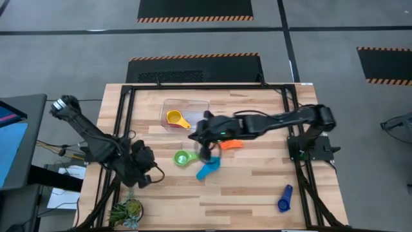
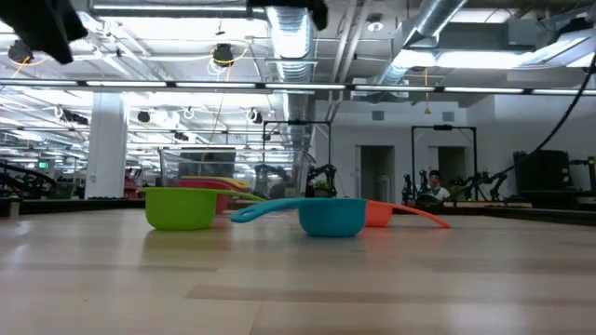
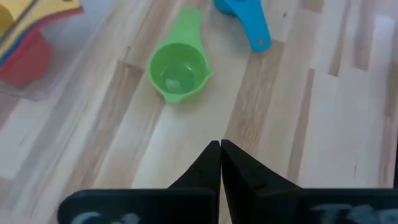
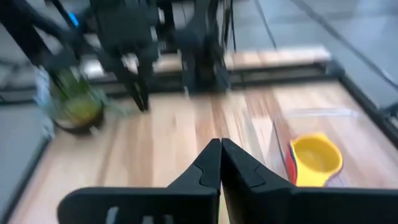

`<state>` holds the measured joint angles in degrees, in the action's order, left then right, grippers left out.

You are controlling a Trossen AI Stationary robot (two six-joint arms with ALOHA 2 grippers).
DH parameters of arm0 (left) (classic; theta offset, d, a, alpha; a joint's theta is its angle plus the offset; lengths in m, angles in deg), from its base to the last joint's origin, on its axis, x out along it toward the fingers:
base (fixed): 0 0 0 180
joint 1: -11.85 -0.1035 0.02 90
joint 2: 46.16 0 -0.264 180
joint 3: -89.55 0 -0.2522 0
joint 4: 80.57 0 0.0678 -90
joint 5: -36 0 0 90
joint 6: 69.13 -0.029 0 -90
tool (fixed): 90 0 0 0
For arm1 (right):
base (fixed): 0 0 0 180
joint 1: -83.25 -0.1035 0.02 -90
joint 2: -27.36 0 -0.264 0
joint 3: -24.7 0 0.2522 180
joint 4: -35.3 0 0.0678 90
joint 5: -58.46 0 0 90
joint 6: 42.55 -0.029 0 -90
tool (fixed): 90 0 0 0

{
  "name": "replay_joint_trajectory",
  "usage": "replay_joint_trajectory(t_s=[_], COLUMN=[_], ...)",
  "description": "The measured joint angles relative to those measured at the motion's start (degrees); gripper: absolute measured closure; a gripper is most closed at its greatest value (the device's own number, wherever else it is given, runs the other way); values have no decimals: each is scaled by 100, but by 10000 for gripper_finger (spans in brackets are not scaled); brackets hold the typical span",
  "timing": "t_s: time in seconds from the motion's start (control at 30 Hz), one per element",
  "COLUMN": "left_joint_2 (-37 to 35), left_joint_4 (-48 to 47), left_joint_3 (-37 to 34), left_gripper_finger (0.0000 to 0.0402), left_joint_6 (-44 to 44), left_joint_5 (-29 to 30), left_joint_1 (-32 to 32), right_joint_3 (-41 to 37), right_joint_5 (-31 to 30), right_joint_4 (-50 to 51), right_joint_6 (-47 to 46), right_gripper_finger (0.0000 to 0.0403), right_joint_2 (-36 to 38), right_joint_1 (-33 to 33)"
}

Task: Nest measuring cups in basket
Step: Stack the green measuring cup on top of the yellow measuring cup in the transparent bin

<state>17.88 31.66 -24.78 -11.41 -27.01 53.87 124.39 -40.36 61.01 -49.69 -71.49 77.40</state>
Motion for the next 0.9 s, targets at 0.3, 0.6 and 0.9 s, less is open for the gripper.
replay_joint_trajectory(t_s=[0.3,0.6,0.9], left_joint_2=[-953,-1278,-1274], left_joint_4=[301,231,191], left_joint_3=[-648,-648,-648], left_gripper_finger=[401,401,401], left_joint_6=[-821,-1247,-1253], left_joint_5=[22,43,50], left_joint_1=[120,157,157], right_joint_3=[2009,3337,3488], right_joint_5=[365,458,1319], right_joint_4=[1632,2004,2840], right_joint_6=[163,993,1156], right_gripper_finger=[380,377,326], right_joint_2=[-1707,-2826,-3354], right_joint_1=[117,105,111])
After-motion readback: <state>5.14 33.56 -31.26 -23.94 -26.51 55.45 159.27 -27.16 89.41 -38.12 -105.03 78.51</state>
